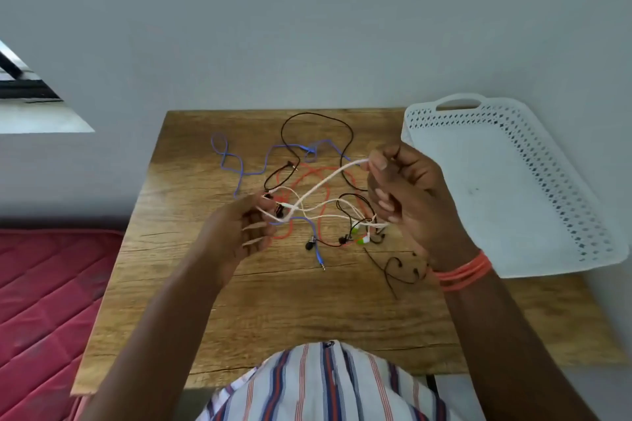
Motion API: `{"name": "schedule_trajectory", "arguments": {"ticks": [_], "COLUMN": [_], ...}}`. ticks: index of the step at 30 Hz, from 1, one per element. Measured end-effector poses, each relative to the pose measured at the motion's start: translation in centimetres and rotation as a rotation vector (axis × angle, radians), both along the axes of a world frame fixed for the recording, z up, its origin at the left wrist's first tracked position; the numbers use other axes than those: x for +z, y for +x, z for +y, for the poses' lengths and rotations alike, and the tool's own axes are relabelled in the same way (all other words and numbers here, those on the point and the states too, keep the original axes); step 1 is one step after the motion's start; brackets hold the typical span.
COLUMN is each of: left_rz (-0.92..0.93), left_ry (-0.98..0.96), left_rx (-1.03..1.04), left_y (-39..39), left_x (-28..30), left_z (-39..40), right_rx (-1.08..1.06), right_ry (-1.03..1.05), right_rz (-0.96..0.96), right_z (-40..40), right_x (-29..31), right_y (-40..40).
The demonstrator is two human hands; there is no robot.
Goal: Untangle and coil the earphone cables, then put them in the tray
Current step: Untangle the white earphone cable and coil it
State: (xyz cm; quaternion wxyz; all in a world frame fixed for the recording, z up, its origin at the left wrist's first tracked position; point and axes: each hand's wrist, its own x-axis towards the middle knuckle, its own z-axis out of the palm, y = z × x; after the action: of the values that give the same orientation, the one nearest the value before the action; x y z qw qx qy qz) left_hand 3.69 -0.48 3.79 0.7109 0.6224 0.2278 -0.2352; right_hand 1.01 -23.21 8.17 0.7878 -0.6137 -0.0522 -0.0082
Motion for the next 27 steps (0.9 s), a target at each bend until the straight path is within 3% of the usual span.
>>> {"name": "schedule_trajectory", "arguments": {"ticks": [4,6,7,9,10,13,15,17,23,27], "left_rz": [-0.034,-0.24,-0.373,-0.585,-0.642,-0.652,-0.644,-0.641,-0.489,-0.469], "left_ry": [0.362,0.578,0.585,0.392,0.273,0.093,0.088,0.045,-0.284,-0.193], "left_rx": [-0.199,-0.17,-0.111,-0.068,-0.143,-0.461,-0.488,-0.384,0.218,0.345], "left_y": [-0.3,-0.1,-0.1,-0.3,-0.4,-0.8,-0.5,0.0,3.1,4.0], "left_x": [0.6,0.9,1.3,3.0,3.9,6.0,6.4,6.0,5.8,5.8], "left_z": [-0.1,-0.2,-0.3,-1.1,-1.5,-3.3,-3.6,-2.9,2.1,4.7], "right_rx": [0.035,-0.015,-0.039,-0.034,-0.02,-0.015,-0.034,-0.039,0.012,-0.047], "right_ry": [0.028,-0.084,-0.17,-0.314,-0.365,-0.443,-0.414,-0.41,-0.505,-0.435], "right_rz": [-0.046,-0.076,-0.089,-0.101,-0.097,-0.095,-0.081,-0.061,-0.021,0.016], "right_z": [0.8,1.2,1.5,1.9,2.1,2.2,1.7,0.7,-2.5,-2.9], "right_x": [2.8,2.9,2.7,2.1,1.7,1.3,1.3,1.1,-1.4,-2.6], "right_y": [0.7,1.2,1.5,1.6,1.6,1.5,1.7,1.8,2.1,2.5]}}
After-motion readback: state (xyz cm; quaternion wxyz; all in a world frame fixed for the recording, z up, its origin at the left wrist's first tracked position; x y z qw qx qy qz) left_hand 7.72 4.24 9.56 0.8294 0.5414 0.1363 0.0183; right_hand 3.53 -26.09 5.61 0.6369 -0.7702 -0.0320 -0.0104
